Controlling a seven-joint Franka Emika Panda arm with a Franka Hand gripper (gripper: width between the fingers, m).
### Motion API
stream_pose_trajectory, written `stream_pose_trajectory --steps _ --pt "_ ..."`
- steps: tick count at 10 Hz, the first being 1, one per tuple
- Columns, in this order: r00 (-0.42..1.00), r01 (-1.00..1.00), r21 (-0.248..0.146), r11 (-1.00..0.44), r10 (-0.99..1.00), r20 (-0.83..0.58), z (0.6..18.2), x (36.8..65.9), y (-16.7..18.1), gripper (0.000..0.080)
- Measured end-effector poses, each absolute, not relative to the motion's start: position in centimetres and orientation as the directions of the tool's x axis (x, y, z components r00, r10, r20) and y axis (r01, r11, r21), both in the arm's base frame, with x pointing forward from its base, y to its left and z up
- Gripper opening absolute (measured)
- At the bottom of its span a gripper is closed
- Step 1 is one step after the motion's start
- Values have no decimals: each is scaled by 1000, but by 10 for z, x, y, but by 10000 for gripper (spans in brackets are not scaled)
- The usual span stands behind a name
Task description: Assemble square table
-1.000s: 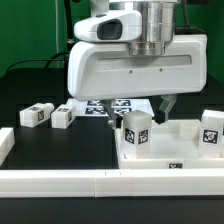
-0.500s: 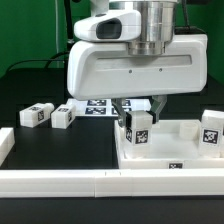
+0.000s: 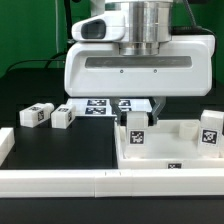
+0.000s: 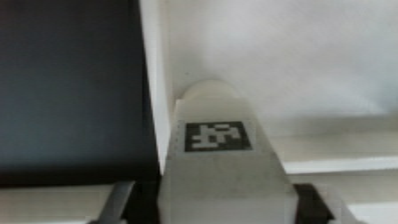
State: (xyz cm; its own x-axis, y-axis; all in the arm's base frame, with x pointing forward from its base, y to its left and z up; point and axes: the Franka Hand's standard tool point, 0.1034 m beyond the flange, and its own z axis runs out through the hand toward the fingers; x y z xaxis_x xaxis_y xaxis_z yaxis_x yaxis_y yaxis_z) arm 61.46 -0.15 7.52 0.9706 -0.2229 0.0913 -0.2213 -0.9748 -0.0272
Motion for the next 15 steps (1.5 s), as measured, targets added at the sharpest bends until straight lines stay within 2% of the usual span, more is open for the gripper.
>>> stream_pose_trajectory --steps 3,6,9,10,11,12,13,14,15 --pt "889 -447 -43 -894 -449 95 75 614 -14 288" --pt "833 -545 -44 -837 -547 89 75 613 -20 288" --pt "824 -558 -45 -828 -560 86 78 609 -20 289" --pt "821 -562 -52 -825 -565 85 84 606 -19 358" --pt "818 -566 -59 -823 -569 83 91 600 -18 555" --pt "812 -575 -66 -816 -578 79 98 593 -17 555" --pt "787 -608 -77 -790 -613 72 107 584 -14 624" --pt "749 -655 -89 -751 -660 58 115 570 -6 643" --pt "741 -664 -92 -742 -670 55 116 564 -2 643"
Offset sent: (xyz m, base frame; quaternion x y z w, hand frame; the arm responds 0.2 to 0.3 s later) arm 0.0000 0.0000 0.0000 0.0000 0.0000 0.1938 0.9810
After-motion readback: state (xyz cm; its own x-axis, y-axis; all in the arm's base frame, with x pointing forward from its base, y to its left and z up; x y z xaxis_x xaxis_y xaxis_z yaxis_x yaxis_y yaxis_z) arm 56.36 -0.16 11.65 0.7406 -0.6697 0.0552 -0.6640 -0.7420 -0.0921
